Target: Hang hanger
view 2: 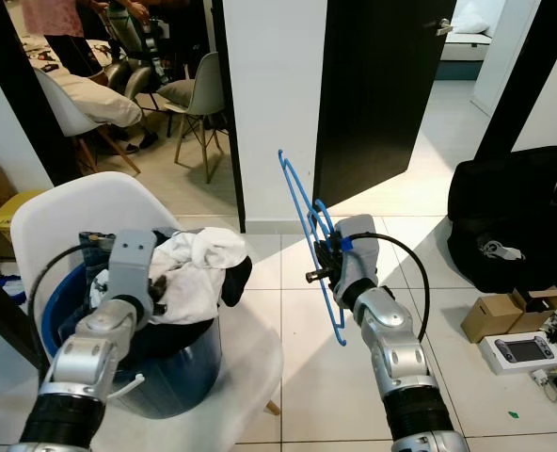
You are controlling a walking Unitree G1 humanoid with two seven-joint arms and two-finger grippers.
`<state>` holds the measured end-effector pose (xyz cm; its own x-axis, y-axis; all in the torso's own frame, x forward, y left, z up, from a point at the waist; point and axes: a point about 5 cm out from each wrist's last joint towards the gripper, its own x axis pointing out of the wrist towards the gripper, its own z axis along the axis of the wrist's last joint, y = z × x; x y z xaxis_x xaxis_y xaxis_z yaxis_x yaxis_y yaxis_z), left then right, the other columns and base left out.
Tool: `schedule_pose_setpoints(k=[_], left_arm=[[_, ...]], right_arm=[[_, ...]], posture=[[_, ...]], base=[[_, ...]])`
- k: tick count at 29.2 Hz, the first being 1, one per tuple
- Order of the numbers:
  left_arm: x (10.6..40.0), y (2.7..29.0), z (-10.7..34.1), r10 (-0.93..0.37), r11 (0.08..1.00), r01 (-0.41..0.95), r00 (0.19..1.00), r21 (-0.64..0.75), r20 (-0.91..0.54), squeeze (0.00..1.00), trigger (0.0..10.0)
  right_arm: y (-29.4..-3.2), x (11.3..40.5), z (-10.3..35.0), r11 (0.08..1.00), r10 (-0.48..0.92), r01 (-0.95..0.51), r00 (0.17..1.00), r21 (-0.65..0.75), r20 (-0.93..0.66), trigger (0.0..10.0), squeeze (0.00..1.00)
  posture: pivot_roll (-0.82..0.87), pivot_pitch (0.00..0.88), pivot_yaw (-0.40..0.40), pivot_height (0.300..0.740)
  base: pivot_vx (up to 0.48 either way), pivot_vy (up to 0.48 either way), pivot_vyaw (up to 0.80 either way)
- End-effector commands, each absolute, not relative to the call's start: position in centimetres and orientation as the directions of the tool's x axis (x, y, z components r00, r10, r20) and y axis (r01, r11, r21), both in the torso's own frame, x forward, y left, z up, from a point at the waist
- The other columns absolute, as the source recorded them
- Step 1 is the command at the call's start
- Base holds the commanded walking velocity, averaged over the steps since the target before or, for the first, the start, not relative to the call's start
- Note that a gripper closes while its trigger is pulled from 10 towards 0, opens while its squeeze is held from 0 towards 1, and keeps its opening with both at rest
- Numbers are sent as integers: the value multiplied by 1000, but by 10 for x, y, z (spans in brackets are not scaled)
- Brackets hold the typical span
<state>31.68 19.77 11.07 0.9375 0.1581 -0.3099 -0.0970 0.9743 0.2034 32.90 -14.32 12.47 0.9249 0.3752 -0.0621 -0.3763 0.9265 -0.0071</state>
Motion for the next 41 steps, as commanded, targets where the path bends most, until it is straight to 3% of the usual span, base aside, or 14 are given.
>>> schedule_pose_setpoints(k=[1,7,11,14,20,23,25,26,28,33,37,39,40,41], left_arm=[[317,204,112,174,973,-114,936,202,-306,0,0],[322,220,130,232,963,-190,945,192,-231,0,0],[329,244,170,317,939,-301,945,166,-79,0,0],[331,285,235,432,881,-451,890,142,144,0,0],[325,307,282,486,836,-535,825,123,289,0,0],[305,326,352,505,762,-637,695,114,511,0,0],[305,326,352,505,762,-637,695,114,511,0,0],[296,326,378,485,736,-667,640,117,597,0,0],[291,320,392,448,720,-679,612,142,652,0,0],[299,297,382,392,751,-638,637,169,663,0,0],[321,274,347,348,856,-495,766,151,540,0,0],[321,274,347,348,856,-495,766,151,540,0,0],[335,243,319,241,927,-339,867,161,436,0,0],[335,243,319,241,927,-339,867,161,436,0,0]], right_arm=[[-142,328,122,927,375,-376,924,2,-73,10000,0],[-142,328,121,927,373,-374,925,3,-75,10000,0],[-142,328,121,928,373,-374,925,2,-76,10000,0],[-142,328,120,927,374,-375,924,3,-76,10000,0],[-141,329,120,927,375,-376,924,4,-75,10000,0],[-140,329,120,925,378,-379,923,7,-73,10000,0],[-140,329,120,925,378,-379,923,7,-73,10000,0],[-139,329,120,925,380,-380,922,8,-72,10000,0],[-139,329,120,925,380,-380,922,9,-71,10000,0],[-139,329,121,925,378,-379,923,9,-69,10000,0],[-140,330,120,927,376,-376,924,12,-72,10000,0],[-140,330,120,927,376,-376,924,12,-72,10000,0],[-140,330,120,926,377,-377,923,13,-76,10000,0],[-140,330,120,926,377,-377,923,13,-76,10000,0]], posture=[[-1,28,-22,740],[-4,23,-22,740],[-4,18,-21,740],[2,12,-21,740],[4,11,-20,740],[9,6,-17,740],[9,6,-17,740],[10,7,-16,740],[10,7,-16,740],[1,12,-15,740],[2,15,-16,740],[2,15,-16,740],[0,18,-16,740],[0,18,-16,740]], base=[[0,0,0],[0,0,0],[0,0,0],[0,0,0],[0,0,0],[0,0,0],[0,0,0],[0,0,0],[0,0,0],[0,0,0],[0,0,0],[0,0,0],[0,0,0],[0,0,0]])
